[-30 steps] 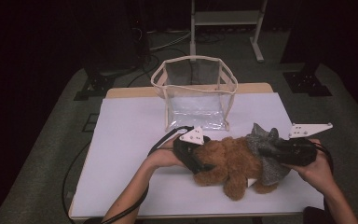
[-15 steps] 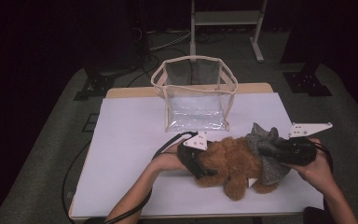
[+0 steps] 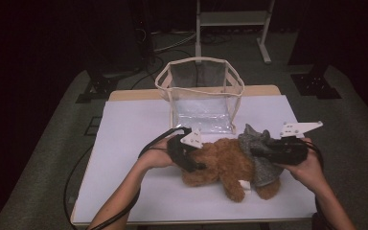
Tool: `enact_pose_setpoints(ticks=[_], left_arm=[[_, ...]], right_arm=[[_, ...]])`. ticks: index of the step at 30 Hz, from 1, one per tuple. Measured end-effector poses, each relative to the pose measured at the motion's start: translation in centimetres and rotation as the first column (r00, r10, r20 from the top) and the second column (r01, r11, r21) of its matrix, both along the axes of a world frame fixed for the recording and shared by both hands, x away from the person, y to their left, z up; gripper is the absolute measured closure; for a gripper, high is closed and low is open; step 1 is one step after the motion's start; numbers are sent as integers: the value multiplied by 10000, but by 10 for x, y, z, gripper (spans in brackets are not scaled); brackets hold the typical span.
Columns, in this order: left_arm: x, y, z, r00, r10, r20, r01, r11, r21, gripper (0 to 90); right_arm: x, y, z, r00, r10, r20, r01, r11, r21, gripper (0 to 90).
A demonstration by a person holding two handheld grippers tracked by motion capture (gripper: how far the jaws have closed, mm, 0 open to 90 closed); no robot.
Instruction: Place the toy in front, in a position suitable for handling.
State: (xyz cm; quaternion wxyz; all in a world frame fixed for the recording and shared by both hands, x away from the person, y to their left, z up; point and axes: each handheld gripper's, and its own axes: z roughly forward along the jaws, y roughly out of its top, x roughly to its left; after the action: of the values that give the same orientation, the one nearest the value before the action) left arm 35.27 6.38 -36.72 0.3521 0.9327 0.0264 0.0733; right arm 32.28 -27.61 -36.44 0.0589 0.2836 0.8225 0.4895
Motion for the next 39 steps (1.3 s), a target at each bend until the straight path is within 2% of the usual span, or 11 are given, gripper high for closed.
enact_pose_setpoints(ticks=[4, 6, 10, 11, 15, 22, 26, 30, 34, 37, 39], left_arm=[[-6, 24, 5, 9998, 196, 16, -197, 9991, 373, 329], [-9, 32, 3, 9996, 280, -74, -277, 9991, 331, 327], [-14, 41, -4, 9991, 396, -118, -400, 9987, -327, 249], [-15, 42, -5, 9991, 415, -97, -420, 9975, -570, 194], [-19, 44, -8, 9990, 434, 111, -420, 9935, -1058, 104], [-25, 50, -13, 9984, 401, 400, -326, 9844, -1728, 89], [-25, 49, -21, 9969, 565, 545, -454, 9815, -1860, 117], [-22, 51, -22, 9972, 606, 445, -506, 9787, -1990, 115], [-24, 48, -23, 9971, 592, 480, -484, 9784, -2008, 93], [-25, 47, -24, 9968, 638, 481, -529, 9781, -2014, 61], [-26, 48, -23, 9961, 659, 594, -527, 9783, -2004, 53]], right_arm=[[6, 24, -6, 9989, 437, -138, -437, 9990, 19, 739], [7, 35, -13, 9971, 703, -277, -704, 9975, -6, 739], [4, 41, -19, 9960, 817, -356, -811, 9966, 159, 740], [2, 41, -20, 9962, 795, -363, -788, 9967, 201, 741], [-3, 39, -27, 9956, 790, -509, -778, 9967, 238, 748], [-3, 39, -34, 9953, 842, -484, -831, 9962, 247, 754], [-3, 37, -26, 9964, 727, -436, -716, 9971, 250, 751], [-1, 44, -4, 9977, 671, 5, -671, 9977, 88, 744], [6, 71, 3, 9942, 1045, 240, -1042, 9945, -131, 736], [8, 100, 1, 9877, 1530, 323, -1513, 9872, -508, 722], [7, 109, 1, 9856, 1625, 460, -1586, 9843, -780, 718]])
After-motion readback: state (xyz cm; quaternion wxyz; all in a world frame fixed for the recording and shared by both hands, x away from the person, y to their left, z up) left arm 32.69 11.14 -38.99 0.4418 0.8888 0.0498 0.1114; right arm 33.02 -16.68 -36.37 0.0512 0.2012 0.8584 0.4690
